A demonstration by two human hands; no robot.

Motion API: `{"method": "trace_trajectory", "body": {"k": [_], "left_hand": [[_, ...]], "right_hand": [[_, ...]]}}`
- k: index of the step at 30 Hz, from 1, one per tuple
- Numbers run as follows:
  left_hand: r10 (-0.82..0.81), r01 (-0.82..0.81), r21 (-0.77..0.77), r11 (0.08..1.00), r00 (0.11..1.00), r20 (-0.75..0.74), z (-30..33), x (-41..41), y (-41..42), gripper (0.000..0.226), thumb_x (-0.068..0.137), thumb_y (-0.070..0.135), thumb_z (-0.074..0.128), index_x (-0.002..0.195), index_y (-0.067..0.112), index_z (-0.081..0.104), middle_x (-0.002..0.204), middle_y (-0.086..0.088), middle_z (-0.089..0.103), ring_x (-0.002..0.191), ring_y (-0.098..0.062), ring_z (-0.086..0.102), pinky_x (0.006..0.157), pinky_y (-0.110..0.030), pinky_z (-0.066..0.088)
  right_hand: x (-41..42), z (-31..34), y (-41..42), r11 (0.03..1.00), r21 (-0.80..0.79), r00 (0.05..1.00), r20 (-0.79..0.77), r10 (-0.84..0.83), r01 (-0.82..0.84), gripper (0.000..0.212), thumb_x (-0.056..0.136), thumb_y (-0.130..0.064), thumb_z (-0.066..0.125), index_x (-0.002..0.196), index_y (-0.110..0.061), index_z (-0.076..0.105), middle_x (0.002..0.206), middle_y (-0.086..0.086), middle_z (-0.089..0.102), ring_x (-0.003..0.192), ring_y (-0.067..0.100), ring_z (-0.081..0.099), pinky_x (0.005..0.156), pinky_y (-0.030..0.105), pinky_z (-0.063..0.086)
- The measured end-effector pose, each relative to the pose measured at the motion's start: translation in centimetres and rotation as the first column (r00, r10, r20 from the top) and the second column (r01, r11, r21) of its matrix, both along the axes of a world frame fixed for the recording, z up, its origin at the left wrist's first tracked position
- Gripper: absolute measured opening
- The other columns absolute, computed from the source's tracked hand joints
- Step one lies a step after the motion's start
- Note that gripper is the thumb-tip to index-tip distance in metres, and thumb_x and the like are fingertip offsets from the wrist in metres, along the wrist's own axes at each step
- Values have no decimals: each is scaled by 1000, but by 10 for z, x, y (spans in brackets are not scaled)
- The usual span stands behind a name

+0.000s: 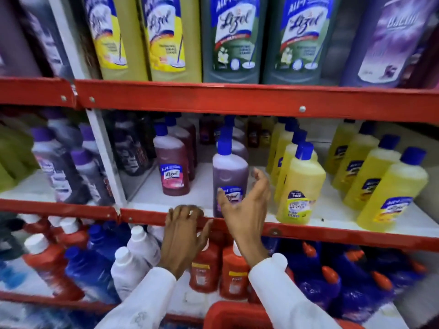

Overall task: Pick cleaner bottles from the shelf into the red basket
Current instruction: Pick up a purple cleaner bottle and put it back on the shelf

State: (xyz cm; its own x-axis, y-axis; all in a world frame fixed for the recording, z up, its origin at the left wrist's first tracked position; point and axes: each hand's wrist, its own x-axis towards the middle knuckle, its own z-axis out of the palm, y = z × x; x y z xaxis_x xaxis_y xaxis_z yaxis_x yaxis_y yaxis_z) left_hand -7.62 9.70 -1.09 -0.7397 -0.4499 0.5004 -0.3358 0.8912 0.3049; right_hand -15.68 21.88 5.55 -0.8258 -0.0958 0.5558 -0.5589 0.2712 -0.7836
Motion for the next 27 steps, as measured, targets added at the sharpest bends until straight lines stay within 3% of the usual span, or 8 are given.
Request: {"method": "trace_trajectory", "body": {"k": [4,9,14,18,20,23,25,27], "left_hand": [[-33,35,-26,999,998,46,-13,-3,-9,29,88,54,47,101,31,58,98,3,69,98,-26,60,102,-48,40],[-48,50,-54,997,998,38,-17,-5,-14,24,90,53,46,97,32,55,96,4,64,91,-25,54,93,-47,43],[-76,75,-9,997,996,-47,-26,-5,-18,25,94,56,41,100,35,54,98,11,65,95,-19,53,99,-44,41],[-79,79,-7,997,994,-69,-25,-4,-18,24,93,55,46,99,35,58,96,12,66,94,-18,54,99,-43,41],[-78,79,0,997,995,-62,-23,-4,-16,24,92,54,47,99,35,60,95,12,66,94,-18,54,99,-42,40],[-83,84,3,997,996,-41,-19,-1,-15,27,91,52,46,99,34,64,93,11,67,92,-20,55,96,-43,41],[-98,99,6,995,994,-57,-16,-1,-13,31,90,51,44,98,31,66,91,8,69,90,-24,57,92,-44,43],[-106,108,16,994,991,-82,-15,-1,-12,34,88,51,42,97,30,68,92,8,71,89,-25,59,91,-44,44]], "right_hand": [[-9,-1,-37,997,-32,992,105,-64,68,103,59,-39,90,139,-14,31,140,11,50,128,33,51,103,49,48],[-26,0,-48,985,-169,988,152,-1,27,97,55,-25,92,131,-6,36,128,14,54,114,32,58,94,37,53],[-18,12,-32,956,-292,993,120,13,23,93,48,-41,82,125,-13,38,118,8,58,100,25,61,75,26,50],[-13,37,-3,854,-480,971,19,240,-202,91,47,-32,77,128,-9,43,111,8,59,87,10,60,71,16,50],[-14,49,12,668,-630,862,-3,507,-395,76,42,-16,73,114,-1,56,93,12,64,77,24,58,68,31,51],[-11,64,28,183,-847,429,-58,902,-499,73,30,-13,72,101,-2,60,81,13,62,73,33,58,72,38,51],[-6,73,36,-53,-872,125,-129,984,-487,80,27,-22,70,102,-5,48,85,10,46,75,31,44,69,39,47],[-1,80,40,-185,-847,-60,-179,982,-498,76,28,-25,63,100,-11,43,81,7,38,70,24,28,64,36,41]]}}
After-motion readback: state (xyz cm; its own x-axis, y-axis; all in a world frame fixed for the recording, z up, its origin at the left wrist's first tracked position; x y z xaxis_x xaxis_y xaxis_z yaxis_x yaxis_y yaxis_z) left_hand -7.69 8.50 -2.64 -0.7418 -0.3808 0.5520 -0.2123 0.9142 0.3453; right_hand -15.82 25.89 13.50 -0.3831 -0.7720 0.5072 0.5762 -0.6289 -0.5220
